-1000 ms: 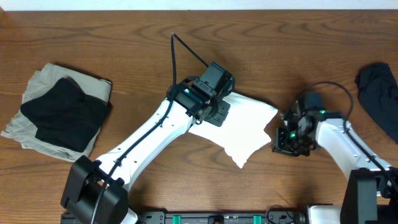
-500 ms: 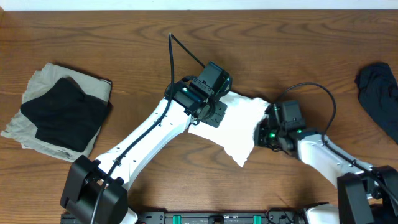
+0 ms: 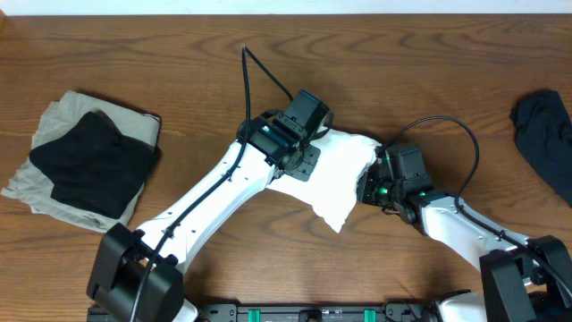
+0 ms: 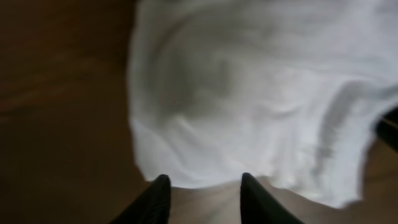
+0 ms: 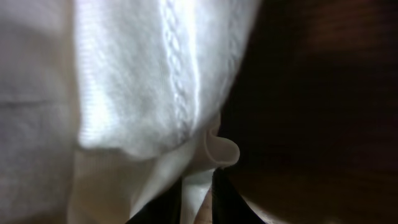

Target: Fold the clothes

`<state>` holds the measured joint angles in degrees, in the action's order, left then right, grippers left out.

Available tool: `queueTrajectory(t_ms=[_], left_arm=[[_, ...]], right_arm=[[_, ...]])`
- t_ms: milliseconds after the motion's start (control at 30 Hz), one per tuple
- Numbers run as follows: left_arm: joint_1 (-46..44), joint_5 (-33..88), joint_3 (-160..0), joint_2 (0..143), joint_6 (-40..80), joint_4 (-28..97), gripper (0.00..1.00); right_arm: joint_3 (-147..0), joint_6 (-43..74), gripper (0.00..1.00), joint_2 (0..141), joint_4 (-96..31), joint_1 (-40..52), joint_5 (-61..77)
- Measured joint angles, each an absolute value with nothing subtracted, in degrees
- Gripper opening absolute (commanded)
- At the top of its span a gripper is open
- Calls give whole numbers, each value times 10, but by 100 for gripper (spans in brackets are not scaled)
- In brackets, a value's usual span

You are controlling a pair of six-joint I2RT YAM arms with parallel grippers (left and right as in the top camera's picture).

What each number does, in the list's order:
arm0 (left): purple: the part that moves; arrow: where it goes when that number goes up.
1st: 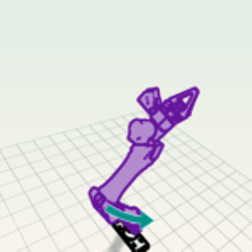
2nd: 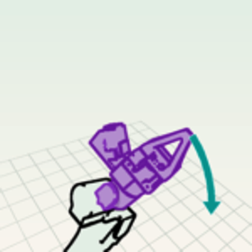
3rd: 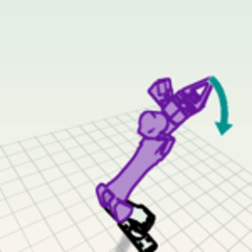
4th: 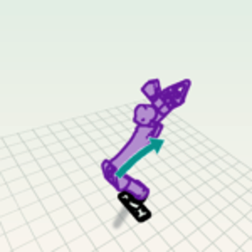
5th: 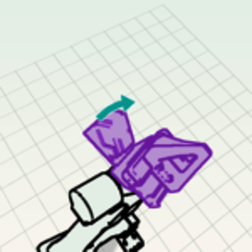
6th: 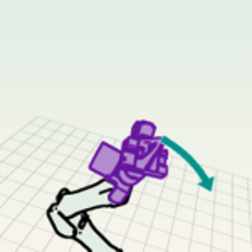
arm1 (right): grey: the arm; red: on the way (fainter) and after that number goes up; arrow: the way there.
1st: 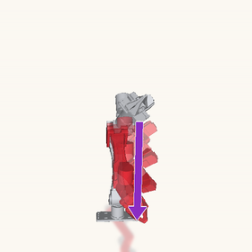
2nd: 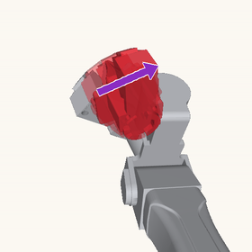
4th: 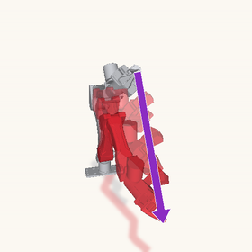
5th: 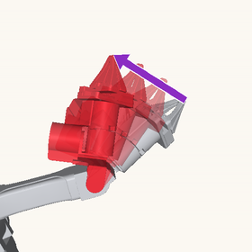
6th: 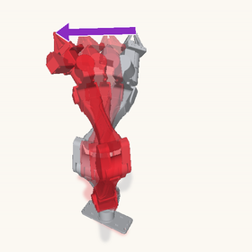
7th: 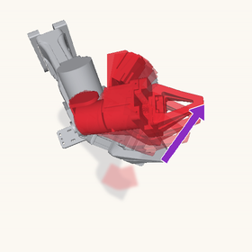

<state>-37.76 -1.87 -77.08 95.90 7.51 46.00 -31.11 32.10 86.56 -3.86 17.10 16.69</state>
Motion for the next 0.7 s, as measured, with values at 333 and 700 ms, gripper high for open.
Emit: queueTrajectory(t_ms=[333,700], left_arm=[[-286,-50,-771,969,21,370,54],[-211,144,-771,1054,-131,322,70]], right_arm=[[-312,325,16,865,-72,171,167],[-314,327,16,865,-77,171,168]])
